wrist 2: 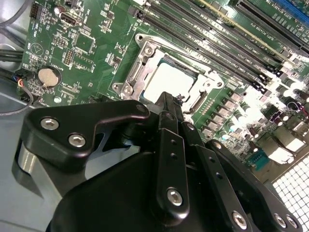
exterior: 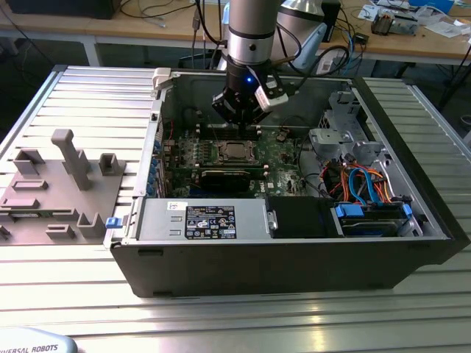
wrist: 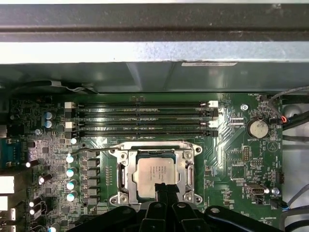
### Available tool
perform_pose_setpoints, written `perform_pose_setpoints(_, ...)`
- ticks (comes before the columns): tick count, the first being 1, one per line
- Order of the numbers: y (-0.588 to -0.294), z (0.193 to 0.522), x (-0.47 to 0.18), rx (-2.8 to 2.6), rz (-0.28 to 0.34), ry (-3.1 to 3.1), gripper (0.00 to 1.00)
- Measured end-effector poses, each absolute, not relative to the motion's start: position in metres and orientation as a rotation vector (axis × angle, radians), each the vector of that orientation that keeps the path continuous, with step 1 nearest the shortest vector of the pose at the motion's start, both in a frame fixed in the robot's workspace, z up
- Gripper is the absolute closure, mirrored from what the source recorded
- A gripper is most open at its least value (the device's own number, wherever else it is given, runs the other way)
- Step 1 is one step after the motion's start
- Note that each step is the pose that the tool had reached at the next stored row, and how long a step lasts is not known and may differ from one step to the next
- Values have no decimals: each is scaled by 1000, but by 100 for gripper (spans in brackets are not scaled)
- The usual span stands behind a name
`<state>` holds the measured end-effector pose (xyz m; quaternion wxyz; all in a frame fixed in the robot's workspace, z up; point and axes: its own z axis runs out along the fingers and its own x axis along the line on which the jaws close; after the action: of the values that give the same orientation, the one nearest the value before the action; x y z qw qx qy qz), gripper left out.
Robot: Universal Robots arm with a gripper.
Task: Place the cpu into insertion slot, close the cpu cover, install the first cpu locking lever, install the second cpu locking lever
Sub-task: 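Install the first cpu locking lever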
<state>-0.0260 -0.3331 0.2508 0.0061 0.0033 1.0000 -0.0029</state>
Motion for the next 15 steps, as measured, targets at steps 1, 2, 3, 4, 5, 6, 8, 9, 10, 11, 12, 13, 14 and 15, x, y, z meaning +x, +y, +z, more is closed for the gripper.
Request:
perform_pose_setpoints(1, -333, 251, -26, 5, -9, 3129, 89)
perform_pose_setpoints(2, -333, 251, -26, -3, -9, 3129, 89)
perform_pose_setpoints(3, -333, 251, -26, -5, -9, 3129, 89)
perform_pose_setpoints(4, -333, 251, -26, -5, -9, 3129, 89)
perform_pose_setpoints(5, -333, 251, -26, -6, -9, 3129, 89)
perform_pose_setpoints(6, -333, 251, -26, -6, -9, 3129, 89)
perform_pose_setpoints(8, -333, 251, -26, -6, -9, 3129, 89)
perform_pose_setpoints(9, -333, 251, -26, -7, -9, 3129, 89)
perform_pose_setpoints(10, -333, 251, -26, -7, -9, 3129, 89)
perform_pose_setpoints(11, -333, 251, -26, -6, -9, 3129, 89)
perform_pose_setpoints(12, -333, 251, -26, -7, -9, 3129, 89)
perform_pose_setpoints(13, -333, 252, -26, -7, -9, 3129, 89)
perform_pose_setpoints(14, -333, 252, -26, -7, -9, 3129, 89)
perform_pose_setpoints(15, -333, 252, -26, -7, -9, 3129, 89)
